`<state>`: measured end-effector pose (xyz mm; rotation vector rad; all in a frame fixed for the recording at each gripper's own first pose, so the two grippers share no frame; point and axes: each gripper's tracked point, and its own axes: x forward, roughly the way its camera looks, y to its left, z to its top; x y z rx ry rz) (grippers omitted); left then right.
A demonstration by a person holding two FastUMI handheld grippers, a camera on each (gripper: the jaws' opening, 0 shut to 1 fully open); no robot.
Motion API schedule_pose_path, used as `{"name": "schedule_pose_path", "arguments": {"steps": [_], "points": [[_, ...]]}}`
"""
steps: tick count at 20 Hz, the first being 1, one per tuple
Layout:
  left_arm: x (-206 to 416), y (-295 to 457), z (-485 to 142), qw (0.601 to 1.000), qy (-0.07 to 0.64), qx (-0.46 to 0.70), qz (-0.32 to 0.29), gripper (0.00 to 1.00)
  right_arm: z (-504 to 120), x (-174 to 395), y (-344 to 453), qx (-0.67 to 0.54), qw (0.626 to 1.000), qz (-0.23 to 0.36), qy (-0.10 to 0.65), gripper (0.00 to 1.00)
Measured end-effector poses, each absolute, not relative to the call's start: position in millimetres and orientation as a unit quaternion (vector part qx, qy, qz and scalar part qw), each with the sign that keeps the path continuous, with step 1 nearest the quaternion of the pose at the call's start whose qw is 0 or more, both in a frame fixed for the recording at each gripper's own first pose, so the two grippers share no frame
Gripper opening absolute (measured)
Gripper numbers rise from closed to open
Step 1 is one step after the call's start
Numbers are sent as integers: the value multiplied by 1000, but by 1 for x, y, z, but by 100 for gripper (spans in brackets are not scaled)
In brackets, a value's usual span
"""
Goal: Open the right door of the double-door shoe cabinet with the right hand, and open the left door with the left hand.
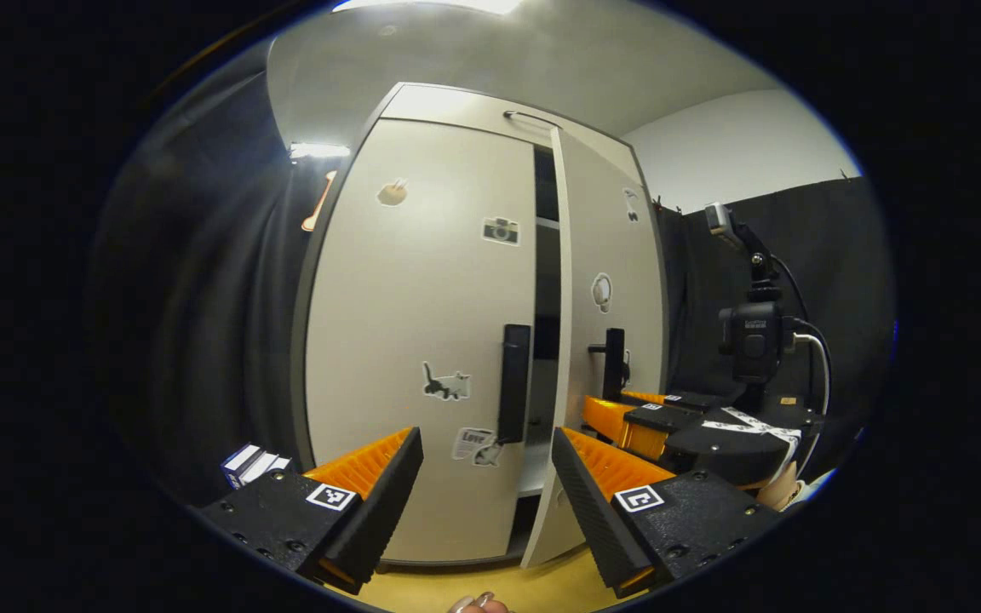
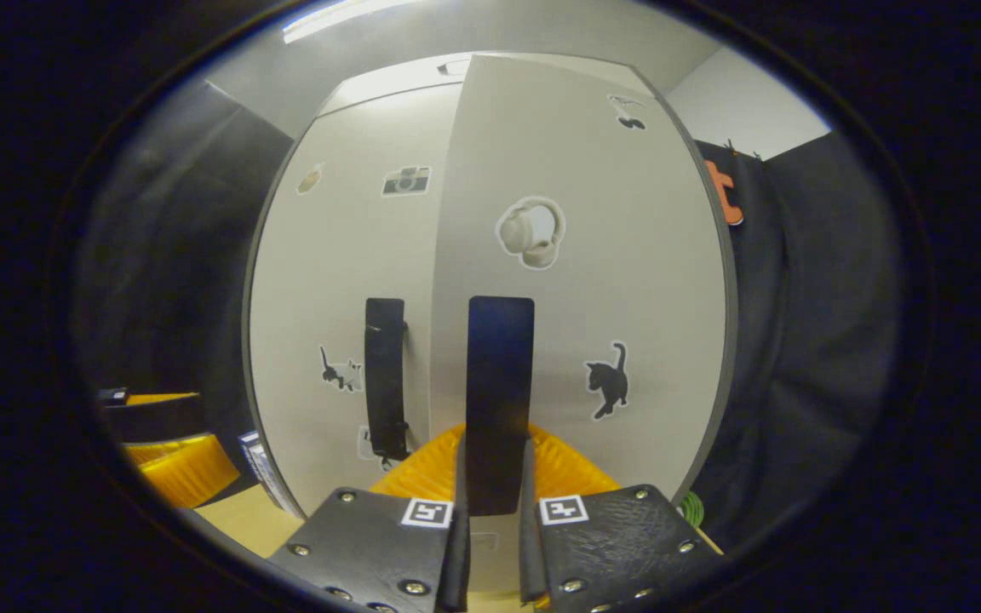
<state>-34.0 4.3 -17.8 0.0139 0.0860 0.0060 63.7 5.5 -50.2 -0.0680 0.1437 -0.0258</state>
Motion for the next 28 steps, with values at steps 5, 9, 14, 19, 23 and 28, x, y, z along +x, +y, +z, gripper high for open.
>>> {"name": "schedule_pose_path", "arguments": {"steps": [5,9,14,19,23,28], "points": [[-43,-50,-9,999,34,14,1,95,-41,24,-11,-30,996,30,82,23],[-51,-85,-9,999,30,18,20,95,-33,-12,-33,-27,995,52,85,23],[-56,-132,-16,999,33,9,31,94,-21,-52,-78,-25,994,63,86,23],[-58,-172,-13,999,27,31,26,95,-14,-70,-115,-20,994,60,86,22],[-55,-187,-10,999,23,38,29,95,-17,-83,-137,-33,994,49,89,22],[-50,-201,-12,998,25,43,30,95,-15,-85,-185,-44,996,5,83,19]]}}
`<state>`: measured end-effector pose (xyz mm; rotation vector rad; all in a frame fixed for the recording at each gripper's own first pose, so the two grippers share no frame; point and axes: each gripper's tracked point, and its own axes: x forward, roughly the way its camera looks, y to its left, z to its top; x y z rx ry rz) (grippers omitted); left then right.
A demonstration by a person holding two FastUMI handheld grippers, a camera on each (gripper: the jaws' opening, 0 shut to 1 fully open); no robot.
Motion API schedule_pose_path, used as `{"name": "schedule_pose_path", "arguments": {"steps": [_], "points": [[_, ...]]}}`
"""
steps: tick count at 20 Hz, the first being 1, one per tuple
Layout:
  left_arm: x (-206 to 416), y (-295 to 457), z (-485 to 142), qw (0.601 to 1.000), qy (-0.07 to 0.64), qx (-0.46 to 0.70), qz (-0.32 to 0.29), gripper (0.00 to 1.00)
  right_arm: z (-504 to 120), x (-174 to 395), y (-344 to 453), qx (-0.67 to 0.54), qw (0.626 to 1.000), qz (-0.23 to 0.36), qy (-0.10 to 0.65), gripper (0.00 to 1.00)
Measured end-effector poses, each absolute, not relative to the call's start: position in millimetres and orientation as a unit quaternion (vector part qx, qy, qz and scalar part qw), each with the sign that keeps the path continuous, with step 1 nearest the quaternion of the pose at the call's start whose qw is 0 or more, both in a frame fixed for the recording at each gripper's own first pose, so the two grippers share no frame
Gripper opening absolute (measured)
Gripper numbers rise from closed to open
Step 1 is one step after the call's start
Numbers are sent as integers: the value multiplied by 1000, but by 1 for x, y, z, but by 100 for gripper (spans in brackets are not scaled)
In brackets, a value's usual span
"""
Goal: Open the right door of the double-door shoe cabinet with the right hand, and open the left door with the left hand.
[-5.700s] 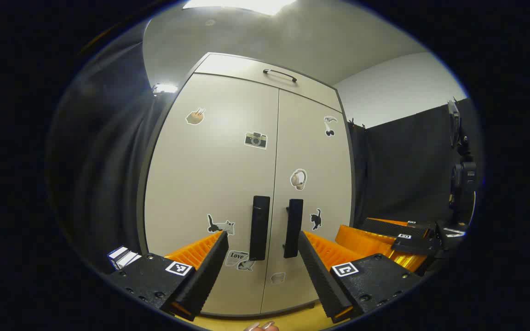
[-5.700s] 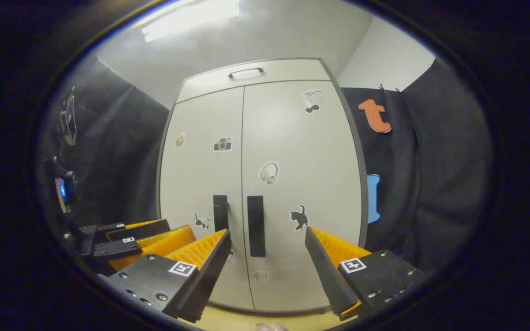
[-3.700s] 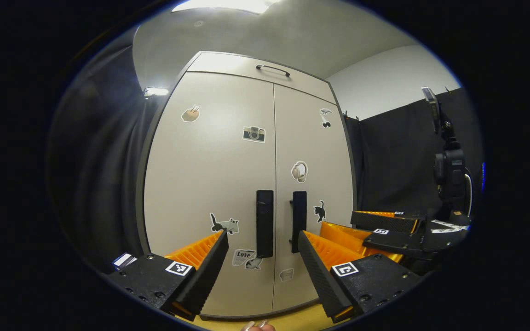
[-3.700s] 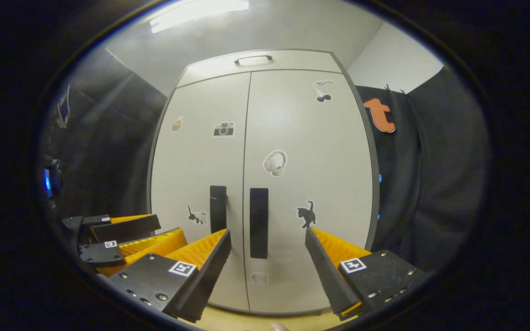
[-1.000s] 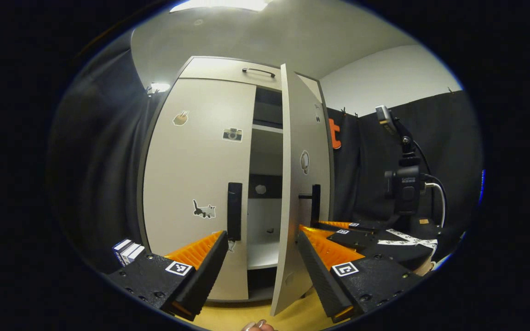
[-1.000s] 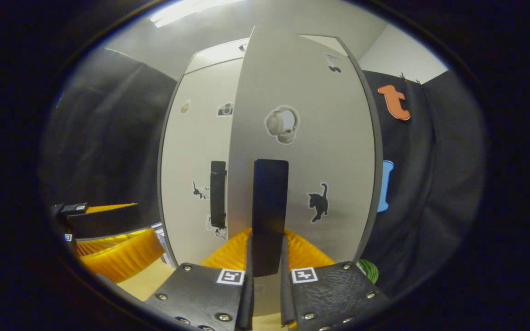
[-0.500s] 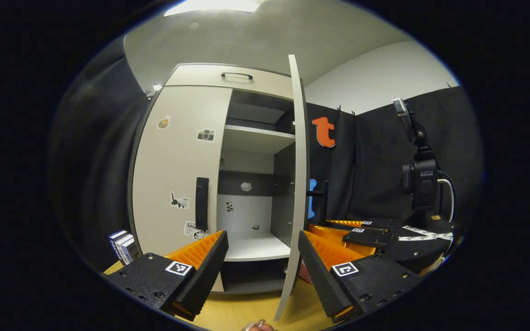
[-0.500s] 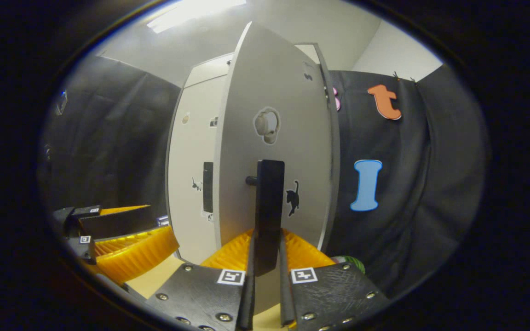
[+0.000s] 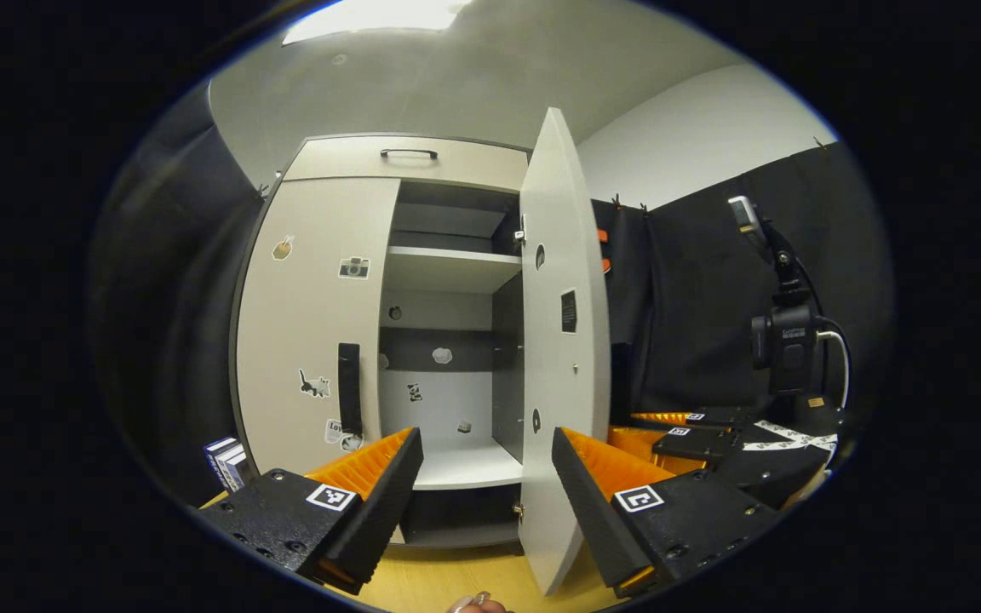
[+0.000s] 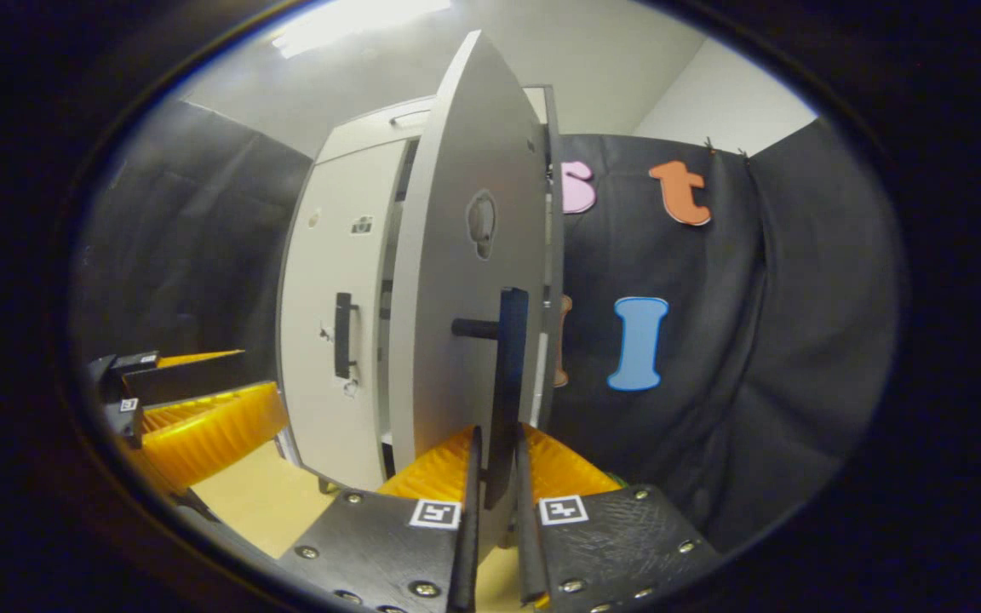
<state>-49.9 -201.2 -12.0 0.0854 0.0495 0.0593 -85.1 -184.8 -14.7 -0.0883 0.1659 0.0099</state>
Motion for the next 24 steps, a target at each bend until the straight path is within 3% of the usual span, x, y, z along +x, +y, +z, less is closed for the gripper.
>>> {"name": "schedule_pose_path", "arguments": {"steps": [2,3,6,7,12,24], "points": [[-46,-207,-14,998,26,43,27,95,-13,-85,-207,-38,996,-11,82,19],[-45,-210,-15,998,26,43,26,95,-12,-85,-210,-23,996,-3,83,14],[-38,-219,-17,998,29,45,21,95,-10,-88,-207,5,996,21,84,15],[-37,-221,-17,998,29,47,20,90,-8,-88,-210,-6,996,19,82,15],[-35,-223,-14,999,14,34,24,94,-9,-93,-207,-12,996,34,85,15],[-36,-180,-13,996,9,43,72,94,25,-129,-217,-16,998,7,57,14]]}}
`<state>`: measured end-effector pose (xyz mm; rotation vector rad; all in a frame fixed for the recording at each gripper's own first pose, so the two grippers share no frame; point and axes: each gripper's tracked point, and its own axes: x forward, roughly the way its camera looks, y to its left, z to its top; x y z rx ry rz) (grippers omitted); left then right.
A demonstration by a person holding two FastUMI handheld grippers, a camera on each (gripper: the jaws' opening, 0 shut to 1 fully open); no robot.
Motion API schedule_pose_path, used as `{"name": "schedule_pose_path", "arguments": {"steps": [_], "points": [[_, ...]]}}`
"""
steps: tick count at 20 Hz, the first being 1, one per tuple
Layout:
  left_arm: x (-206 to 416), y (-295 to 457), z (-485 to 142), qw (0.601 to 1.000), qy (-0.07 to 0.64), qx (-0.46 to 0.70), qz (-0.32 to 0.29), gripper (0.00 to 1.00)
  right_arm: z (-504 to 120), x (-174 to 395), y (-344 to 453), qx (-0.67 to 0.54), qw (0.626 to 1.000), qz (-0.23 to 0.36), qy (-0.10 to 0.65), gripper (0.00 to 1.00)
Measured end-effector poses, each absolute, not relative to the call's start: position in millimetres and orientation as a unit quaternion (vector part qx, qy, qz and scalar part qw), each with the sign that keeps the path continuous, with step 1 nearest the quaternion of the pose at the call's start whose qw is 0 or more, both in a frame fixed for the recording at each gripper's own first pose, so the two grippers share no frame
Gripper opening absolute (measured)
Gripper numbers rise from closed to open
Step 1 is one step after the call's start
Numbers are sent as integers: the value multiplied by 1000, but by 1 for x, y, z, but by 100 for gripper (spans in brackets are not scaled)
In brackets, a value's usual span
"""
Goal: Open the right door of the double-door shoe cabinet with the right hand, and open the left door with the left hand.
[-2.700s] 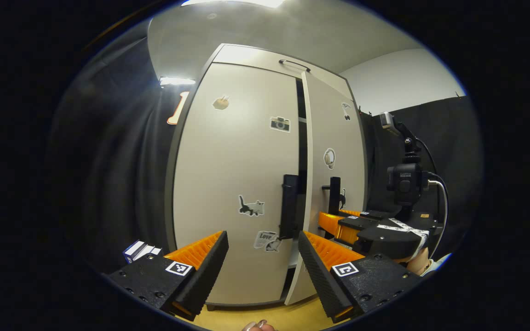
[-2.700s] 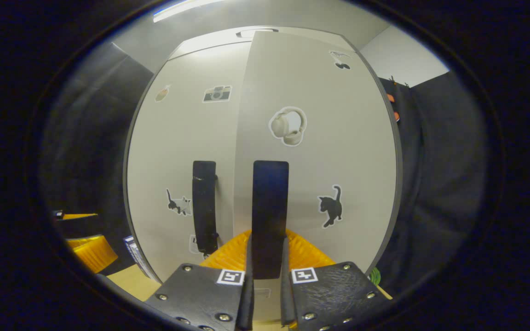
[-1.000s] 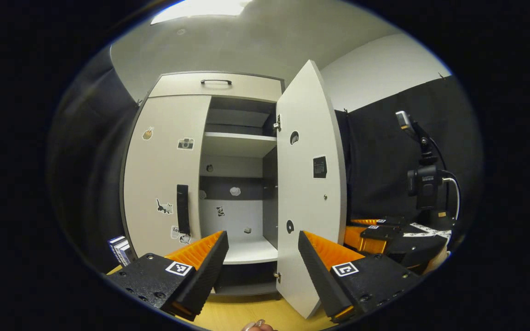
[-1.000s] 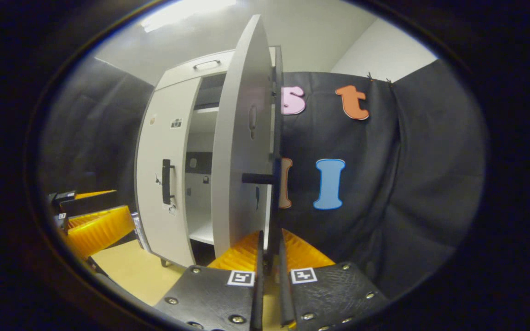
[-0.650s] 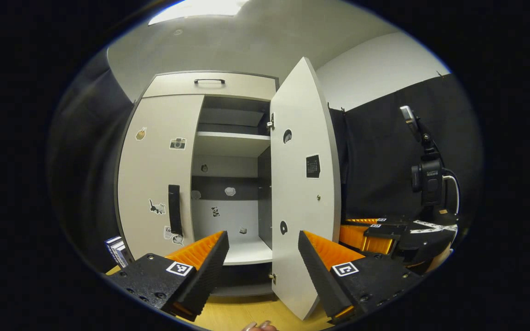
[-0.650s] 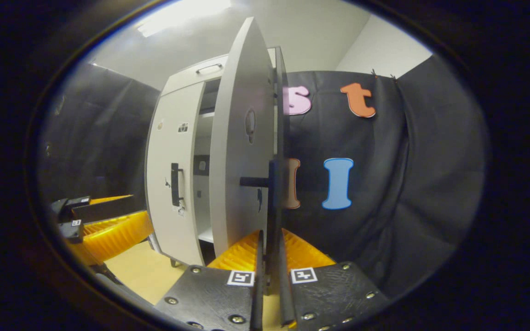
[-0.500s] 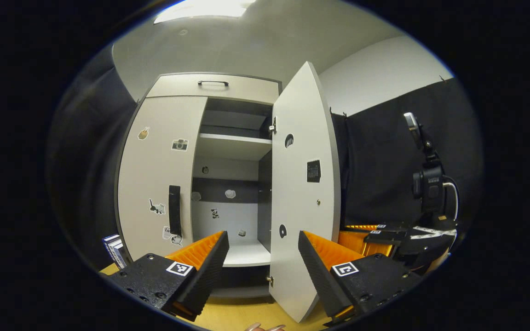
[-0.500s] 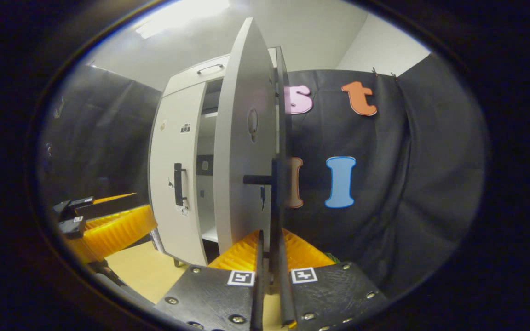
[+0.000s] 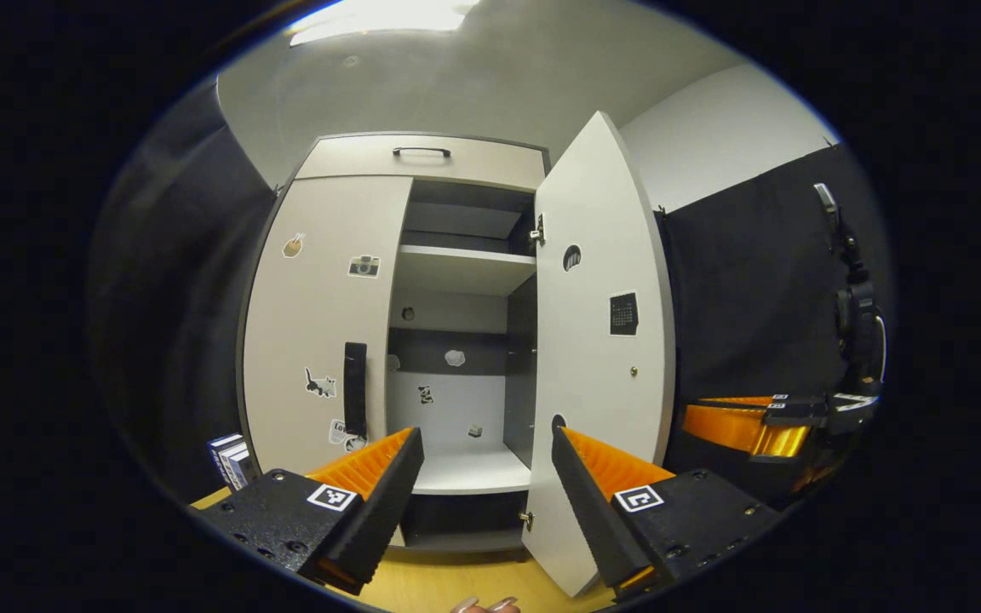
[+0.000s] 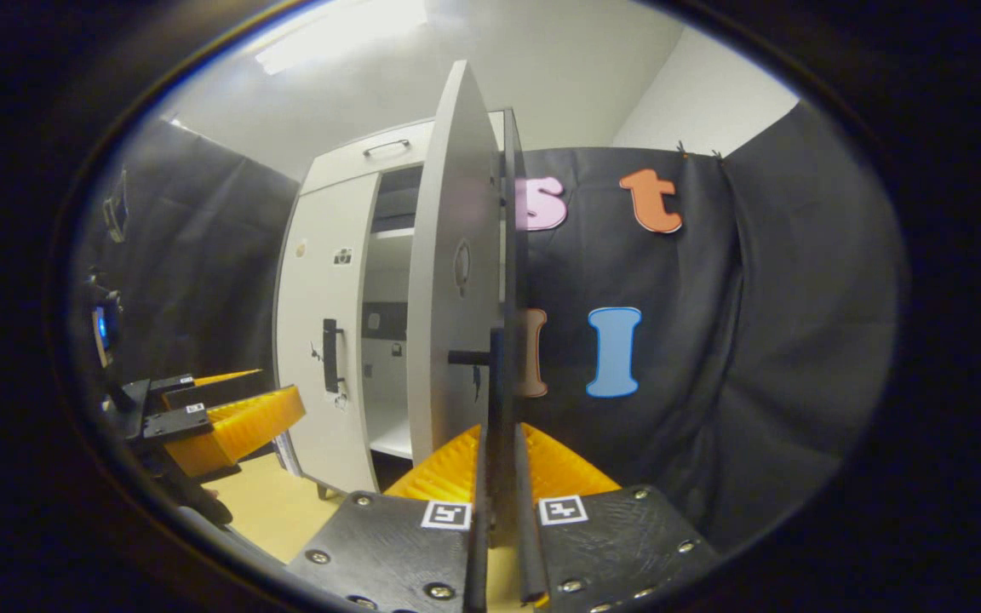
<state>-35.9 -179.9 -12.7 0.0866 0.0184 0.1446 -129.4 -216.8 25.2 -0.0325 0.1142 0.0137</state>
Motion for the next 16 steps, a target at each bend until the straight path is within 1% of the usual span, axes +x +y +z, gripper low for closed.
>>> {"name": "schedule_pose_path", "arguments": {"steps": [1,2,3,4,5,6,8,11,13,16], "points": [[-36,-174,-12,996,8,47,75,94,30,-133,-217,-12,998,2,54,14],[-35,-167,-12,996,9,52,78,94,35,-136,-210,-5,999,11,47,15],[-34,-160,-12,995,8,56,80,94,44,-140,-201,4,999,16,38,25],[-33,-152,-11,995,8,60,82,94,51,-144,-197,9,999,18,30,29],[-32,-143,-11,994,8,63,83,94,60,-149,-189,12,1000,21,18,30],[-30,-135,-9,994,7,65,83,94,68,-153,-181,13,1000,22,6,34],[-23,-119,-8,995,6,66,77,94,83,-153,-161,5,999,28,-26,88],[-10,-94,-2,995,-2,78,66,94,84,-147,-126,-21,999,32,-36,91],[2,-76,-1,994,-4,90,61,94,78,-140,-100,-39,998,39,-34,97],[23,-51,0,994,-12,96,56,97,67,-127,-69,-47,998,43,-28,97]]}}
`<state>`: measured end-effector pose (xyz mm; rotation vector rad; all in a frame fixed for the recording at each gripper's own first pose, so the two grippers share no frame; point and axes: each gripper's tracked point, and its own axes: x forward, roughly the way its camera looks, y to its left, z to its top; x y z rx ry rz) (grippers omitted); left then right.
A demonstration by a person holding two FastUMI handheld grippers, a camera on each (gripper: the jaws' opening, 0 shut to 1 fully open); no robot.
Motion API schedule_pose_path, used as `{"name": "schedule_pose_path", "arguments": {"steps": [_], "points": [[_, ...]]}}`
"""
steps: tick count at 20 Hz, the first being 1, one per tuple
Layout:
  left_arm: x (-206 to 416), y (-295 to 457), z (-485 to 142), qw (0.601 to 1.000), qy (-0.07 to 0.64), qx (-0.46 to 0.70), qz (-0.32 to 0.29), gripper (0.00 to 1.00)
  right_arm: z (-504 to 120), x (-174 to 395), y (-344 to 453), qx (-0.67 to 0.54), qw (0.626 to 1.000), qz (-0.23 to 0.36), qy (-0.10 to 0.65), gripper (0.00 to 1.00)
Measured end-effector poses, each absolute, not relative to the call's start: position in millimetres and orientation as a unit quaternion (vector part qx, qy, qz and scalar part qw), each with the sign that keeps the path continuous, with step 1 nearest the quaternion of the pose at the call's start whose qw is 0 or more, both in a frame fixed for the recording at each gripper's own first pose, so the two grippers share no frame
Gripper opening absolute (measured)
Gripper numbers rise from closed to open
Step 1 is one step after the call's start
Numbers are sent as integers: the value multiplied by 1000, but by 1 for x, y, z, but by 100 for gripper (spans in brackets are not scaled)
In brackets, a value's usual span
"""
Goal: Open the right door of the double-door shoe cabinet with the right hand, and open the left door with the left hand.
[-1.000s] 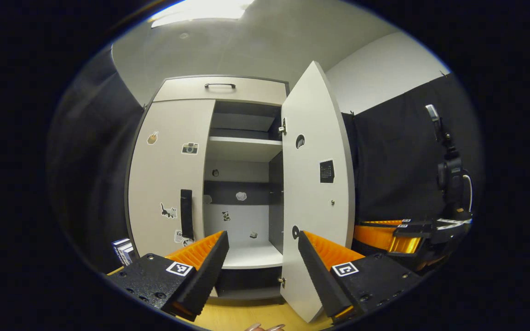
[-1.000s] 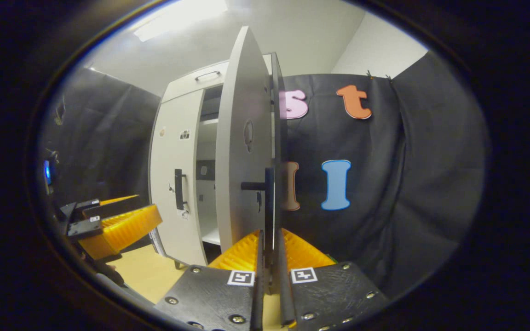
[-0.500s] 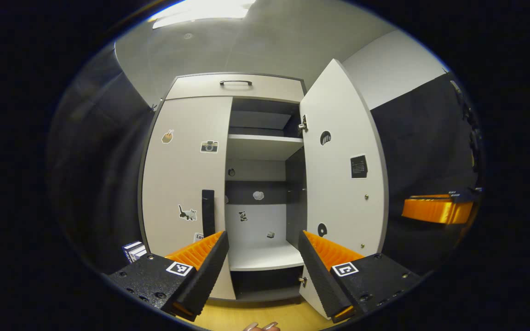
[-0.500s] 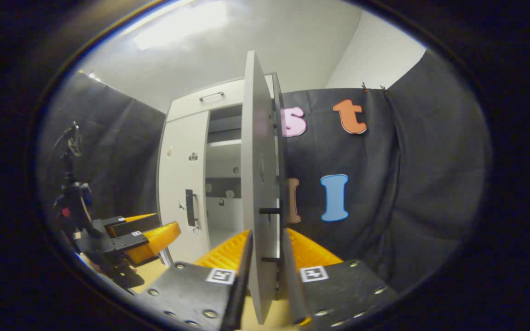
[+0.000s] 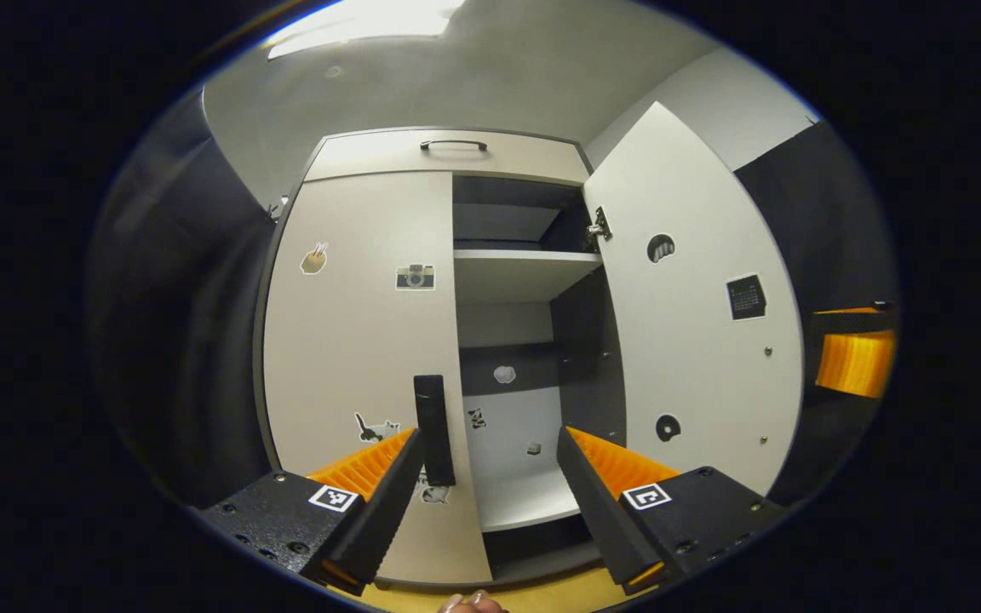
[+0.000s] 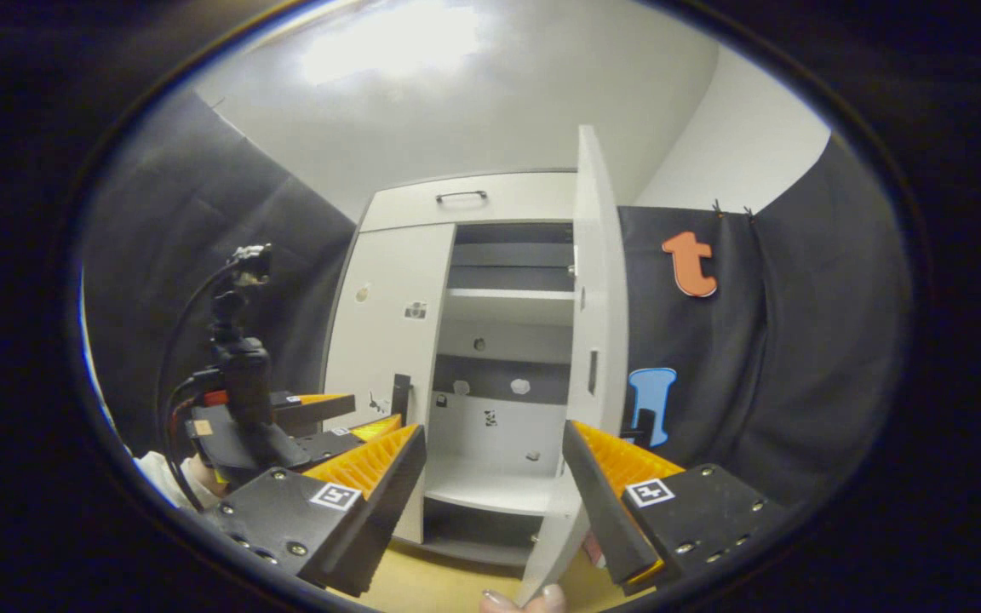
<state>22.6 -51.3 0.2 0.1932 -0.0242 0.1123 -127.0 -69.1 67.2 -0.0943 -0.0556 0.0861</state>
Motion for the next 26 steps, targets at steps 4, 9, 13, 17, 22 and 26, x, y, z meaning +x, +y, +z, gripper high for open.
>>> {"name": "schedule_pose_path", "arguments": {"steps": [4,9,13,17,22,26], "points": [[53,-27,-9,996,-12,77,40,98,51,-104,-36,-41,998,41,-17,97],[87,7,-10,997,-34,56,48,98,37,-88,-15,-72,997,24,-14,98],[110,19,-29,997,-12,60,49,98,36,-75,-15,-68,997,8,-16,96],[117,18,-35,998,-16,54,41,95,31,-64,-19,-69,998,1,-10,96],[119,24,-38,997,-17,42,58,70,23,-53,-17,-75,997,13,2,97],[123,20,-41,998,-16,39,54,49,18,-48,-19,-79,997,22,9,97]]}}
